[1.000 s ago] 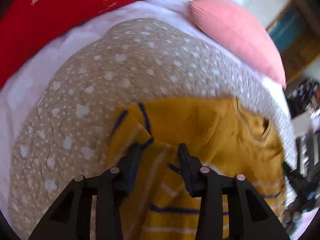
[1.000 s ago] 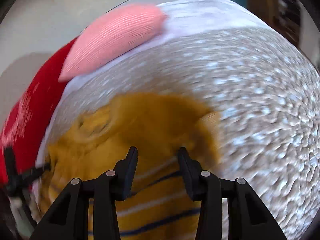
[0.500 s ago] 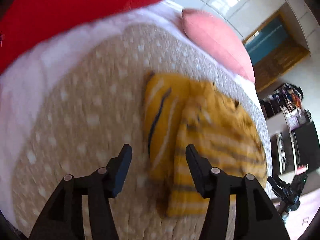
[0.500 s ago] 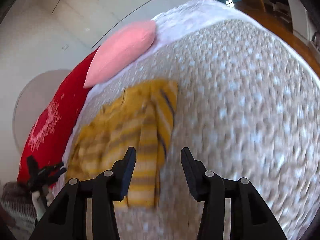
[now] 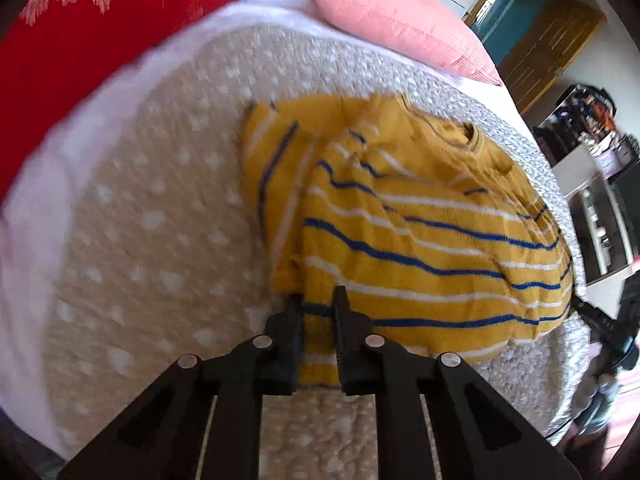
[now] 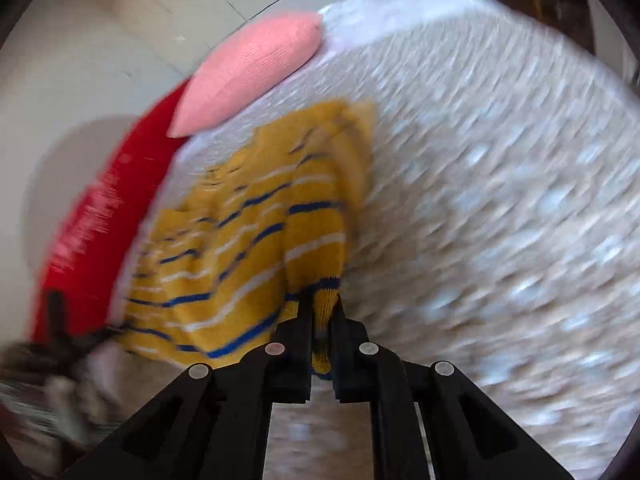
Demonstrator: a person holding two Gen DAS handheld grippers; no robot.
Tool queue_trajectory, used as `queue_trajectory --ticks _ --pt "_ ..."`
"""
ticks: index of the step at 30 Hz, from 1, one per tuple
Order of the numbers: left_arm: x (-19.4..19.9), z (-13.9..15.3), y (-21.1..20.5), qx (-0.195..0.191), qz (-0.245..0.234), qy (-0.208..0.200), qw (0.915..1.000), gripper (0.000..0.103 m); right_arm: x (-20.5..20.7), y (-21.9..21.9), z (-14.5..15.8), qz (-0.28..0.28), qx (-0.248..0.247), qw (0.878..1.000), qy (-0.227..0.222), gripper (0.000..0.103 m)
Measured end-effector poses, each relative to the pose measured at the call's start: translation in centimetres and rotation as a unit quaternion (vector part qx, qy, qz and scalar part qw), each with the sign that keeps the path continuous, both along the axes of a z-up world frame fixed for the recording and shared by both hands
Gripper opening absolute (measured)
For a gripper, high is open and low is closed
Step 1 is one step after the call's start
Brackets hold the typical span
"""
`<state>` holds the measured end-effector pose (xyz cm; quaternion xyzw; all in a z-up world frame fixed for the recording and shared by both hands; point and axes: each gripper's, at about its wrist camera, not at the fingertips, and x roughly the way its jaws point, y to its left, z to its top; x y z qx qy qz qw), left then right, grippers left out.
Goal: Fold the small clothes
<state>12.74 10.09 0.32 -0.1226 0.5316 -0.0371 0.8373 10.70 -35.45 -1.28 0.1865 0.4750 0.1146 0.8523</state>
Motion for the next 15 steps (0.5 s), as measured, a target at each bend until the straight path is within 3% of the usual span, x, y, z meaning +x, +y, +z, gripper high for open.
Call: queue_trajectory --ticks 1,4,6,10,13,15 --pt "0.0 0.2 -0.1 0.011 0.0 0.002 0.9999 0.013 0.0 -0.4 0.5 -0.007 -0.035 0.999 -0.003 0.007" --pt "-0.7 -0.6 -0.9 0.069 0.008 0.009 0.9975 0.012 0.0 -1.0 0.0 -0.008 -0.08 0.997 0.014 0.007" --pt "-1.4 -1.1 -0.4 0.06 0.018 0.011 0.998 0.016 -0.5 -1.1 -0.7 -0.001 -0.09 0.996 0.02 0.008" --pt "-4.1 0.1 2.1 0.011 0.057 -0.016 0.9982 0.024 -1.4 -2.9 0.1 -0.036 -0.064 0.997 0.017 0.031" --pt "-5.8 2.0 2.9 0.012 0.079 -0.063 0.9948 0.035 -2.9 -3.8 2.3 -0.06 -0.069 0.996 -0.01 0.031" --pt "-6.3 2.4 3.1 -0.018 0.09 -0.087 0.992 0.045 -3.5 -3.5 3.7 -0.061 -0.079 0.995 -0.026 0.032"
